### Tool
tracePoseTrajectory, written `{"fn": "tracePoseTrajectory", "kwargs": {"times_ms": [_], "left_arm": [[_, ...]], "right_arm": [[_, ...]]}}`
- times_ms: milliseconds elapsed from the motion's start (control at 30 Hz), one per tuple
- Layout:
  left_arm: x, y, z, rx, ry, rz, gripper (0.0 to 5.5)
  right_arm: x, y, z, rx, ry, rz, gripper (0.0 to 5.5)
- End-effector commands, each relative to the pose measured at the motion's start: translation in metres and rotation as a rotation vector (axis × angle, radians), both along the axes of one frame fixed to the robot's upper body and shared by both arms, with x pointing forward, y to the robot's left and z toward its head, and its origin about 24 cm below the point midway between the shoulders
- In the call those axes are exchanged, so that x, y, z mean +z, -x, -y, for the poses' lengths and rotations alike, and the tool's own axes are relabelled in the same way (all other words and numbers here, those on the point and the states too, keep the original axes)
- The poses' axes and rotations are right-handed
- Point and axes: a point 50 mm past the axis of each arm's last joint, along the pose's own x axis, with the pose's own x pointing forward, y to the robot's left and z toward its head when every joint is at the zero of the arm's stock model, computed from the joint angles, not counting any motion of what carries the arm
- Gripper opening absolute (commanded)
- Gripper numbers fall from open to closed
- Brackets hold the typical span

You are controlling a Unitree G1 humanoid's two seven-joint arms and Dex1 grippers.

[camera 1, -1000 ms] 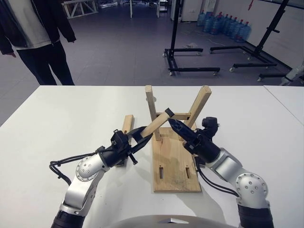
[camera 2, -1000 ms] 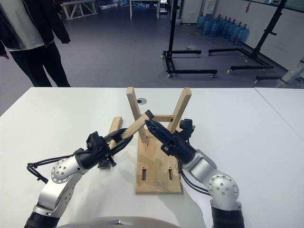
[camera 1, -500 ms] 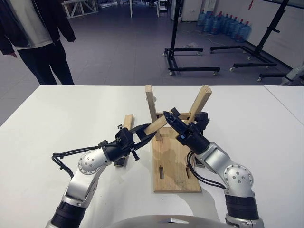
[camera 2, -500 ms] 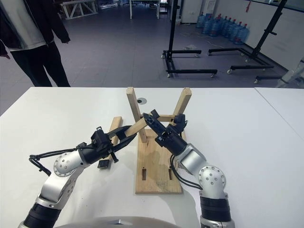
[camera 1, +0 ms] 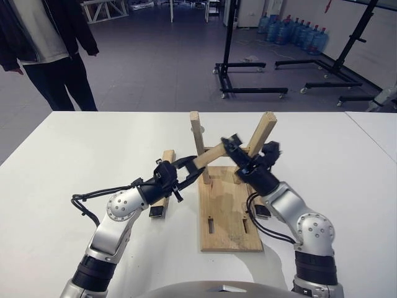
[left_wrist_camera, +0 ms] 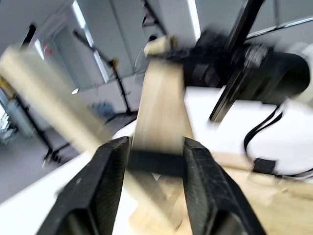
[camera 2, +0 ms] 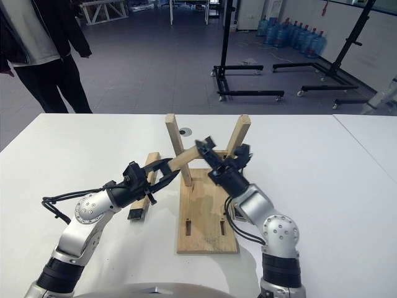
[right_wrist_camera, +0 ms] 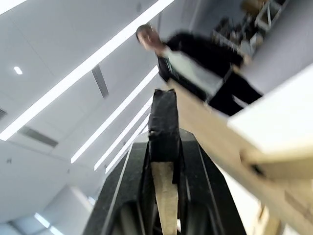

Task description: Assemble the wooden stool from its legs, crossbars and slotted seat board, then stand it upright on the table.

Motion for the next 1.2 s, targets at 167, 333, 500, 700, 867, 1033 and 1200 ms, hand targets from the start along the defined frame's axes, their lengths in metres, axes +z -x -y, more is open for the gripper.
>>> {"fn": "tracePoseTrajectory", "kwargs": {"times_ms": [167,333,500,700,867,1033,1200], "left_arm": [[-0.014,0.006,-0.026,0.19,-0.021,-0.053,2.92],[-0.017,-0.002,-0.034,0.318,0.015,-0.054,2.92],[-0.016,-0.013,-0.034,0.369,0.029,-0.037,2.92],[-0.014,-0.016,-0.029,0.35,0.045,-0.031,2.92],[-0.016,-0.017,-0.028,0.351,0.044,-0.035,2.92],[-0.017,-0.018,-0.028,0.353,0.038,-0.035,2.92],[-0.017,-0.019,-0.029,0.354,0.032,-0.033,2.92]], "right_arm": [[-0.018,0.057,0.058,-0.194,0.169,-0.251,0.42],[-0.033,0.047,0.084,-0.502,0.368,-0.345,0.42],[-0.019,0.027,0.074,-0.665,0.558,-0.197,0.42],[-0.017,0.003,0.069,-0.77,0.726,-0.125,0.42],[-0.031,-0.003,0.068,-0.782,0.796,-0.17,0.42],[-0.038,-0.006,0.071,-0.79,0.795,-0.199,0.42],[-0.038,-0.008,0.069,-0.786,0.786,-0.187,0.42]]}}
